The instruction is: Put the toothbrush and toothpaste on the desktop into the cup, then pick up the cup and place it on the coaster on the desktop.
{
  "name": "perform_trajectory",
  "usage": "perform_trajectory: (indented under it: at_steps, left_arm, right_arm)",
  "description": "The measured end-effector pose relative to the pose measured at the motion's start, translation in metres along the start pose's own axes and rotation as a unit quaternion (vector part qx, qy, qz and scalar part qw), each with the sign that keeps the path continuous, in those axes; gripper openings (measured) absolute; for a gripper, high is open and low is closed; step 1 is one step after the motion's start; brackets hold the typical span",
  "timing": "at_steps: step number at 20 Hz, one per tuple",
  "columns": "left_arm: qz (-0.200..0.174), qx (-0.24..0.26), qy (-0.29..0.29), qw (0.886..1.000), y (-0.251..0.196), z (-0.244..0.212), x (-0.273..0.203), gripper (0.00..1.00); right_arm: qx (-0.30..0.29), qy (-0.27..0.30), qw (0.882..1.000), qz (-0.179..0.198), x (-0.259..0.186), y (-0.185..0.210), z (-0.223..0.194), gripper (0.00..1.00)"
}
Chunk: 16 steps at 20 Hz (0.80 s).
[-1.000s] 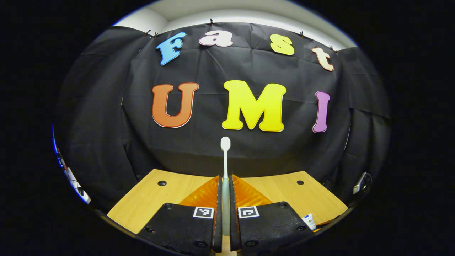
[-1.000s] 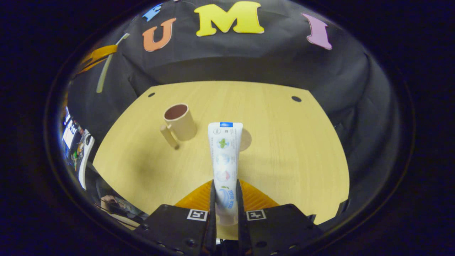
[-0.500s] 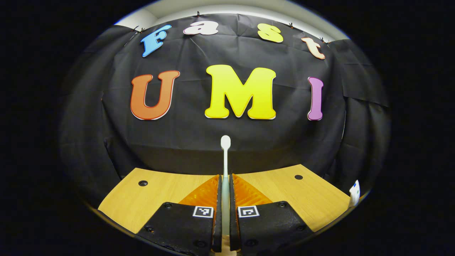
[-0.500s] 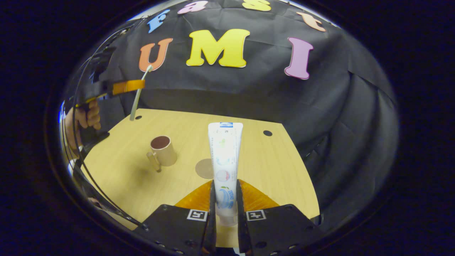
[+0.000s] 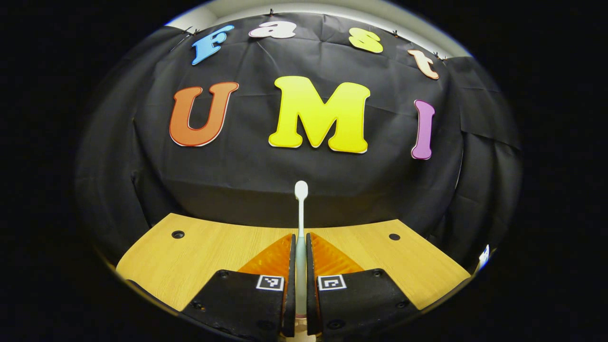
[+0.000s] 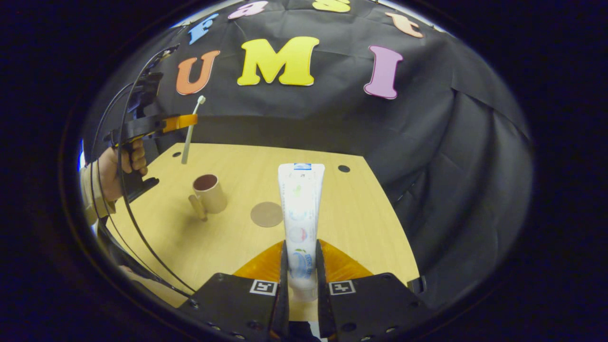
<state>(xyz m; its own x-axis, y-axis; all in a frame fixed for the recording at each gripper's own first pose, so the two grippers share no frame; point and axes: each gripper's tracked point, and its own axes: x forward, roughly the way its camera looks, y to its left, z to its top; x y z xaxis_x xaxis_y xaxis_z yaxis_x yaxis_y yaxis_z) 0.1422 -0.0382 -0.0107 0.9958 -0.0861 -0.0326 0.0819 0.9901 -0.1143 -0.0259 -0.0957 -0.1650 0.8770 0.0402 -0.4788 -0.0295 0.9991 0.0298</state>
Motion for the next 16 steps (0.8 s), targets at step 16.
perform_trajectory:
  at_steps: [16]
  left_arm:
    - [0.01, 0.026, 0.015, 0.999, 0.004, -0.02, -0.011, 0.49]
  right_arm:
    - [0.014, 0.015, 1.0, -0.001, 0.002, -0.006, -0.009, 0.27]
